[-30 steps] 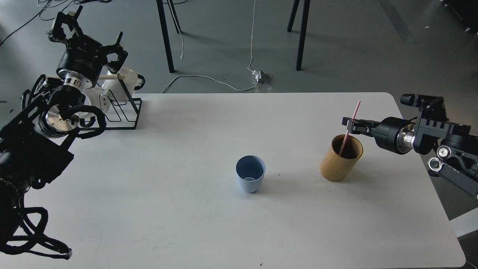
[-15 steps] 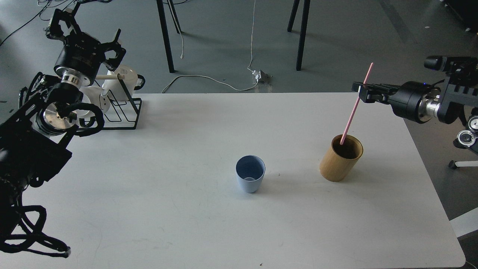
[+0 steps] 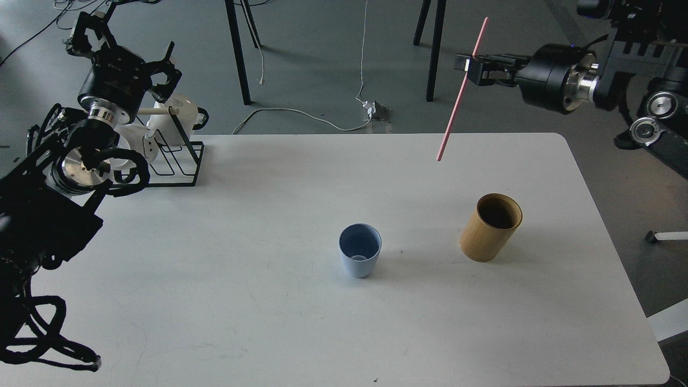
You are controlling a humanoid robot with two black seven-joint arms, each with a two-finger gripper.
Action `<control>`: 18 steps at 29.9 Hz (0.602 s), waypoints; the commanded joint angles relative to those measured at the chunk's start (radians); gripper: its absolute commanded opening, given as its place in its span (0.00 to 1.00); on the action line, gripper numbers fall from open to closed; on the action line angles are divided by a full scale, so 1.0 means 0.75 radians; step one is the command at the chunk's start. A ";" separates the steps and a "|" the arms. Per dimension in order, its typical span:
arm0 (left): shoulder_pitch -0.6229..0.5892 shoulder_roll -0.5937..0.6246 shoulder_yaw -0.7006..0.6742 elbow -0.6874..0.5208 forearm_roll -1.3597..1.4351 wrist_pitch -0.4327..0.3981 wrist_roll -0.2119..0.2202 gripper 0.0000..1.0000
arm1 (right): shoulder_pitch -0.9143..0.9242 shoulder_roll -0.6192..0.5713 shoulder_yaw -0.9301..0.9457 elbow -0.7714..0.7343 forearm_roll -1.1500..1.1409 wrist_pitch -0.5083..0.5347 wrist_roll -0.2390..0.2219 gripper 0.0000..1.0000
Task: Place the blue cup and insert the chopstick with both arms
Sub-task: 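Move the straw over the blue cup and lower it inside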
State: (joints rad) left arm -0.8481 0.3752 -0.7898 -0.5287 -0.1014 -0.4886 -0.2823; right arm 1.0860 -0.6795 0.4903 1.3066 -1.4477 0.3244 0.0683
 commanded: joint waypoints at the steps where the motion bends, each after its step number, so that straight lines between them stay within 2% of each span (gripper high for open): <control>1: 0.000 0.001 0.000 -0.001 0.000 0.000 0.000 1.00 | -0.053 0.141 0.001 -0.006 0.002 -0.032 -0.089 0.07; 3: 0.002 0.001 0.006 -0.001 0.000 0.000 0.000 1.00 | -0.075 0.188 -0.003 -0.004 0.002 -0.032 -0.115 0.07; 9: 0.002 0.001 0.016 -0.001 0.006 0.000 0.002 1.00 | -0.149 0.298 -0.005 -0.004 -0.003 -0.024 -0.120 0.07; 18: -0.021 0.003 0.016 0.001 0.006 0.000 0.006 1.00 | -0.176 0.325 -0.026 0.007 -0.001 -0.013 -0.118 0.07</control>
State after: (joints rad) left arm -0.8596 0.3763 -0.7778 -0.5277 -0.0965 -0.4887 -0.2783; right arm 0.9547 -0.4365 0.4762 1.3112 -1.4494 0.3142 -0.0210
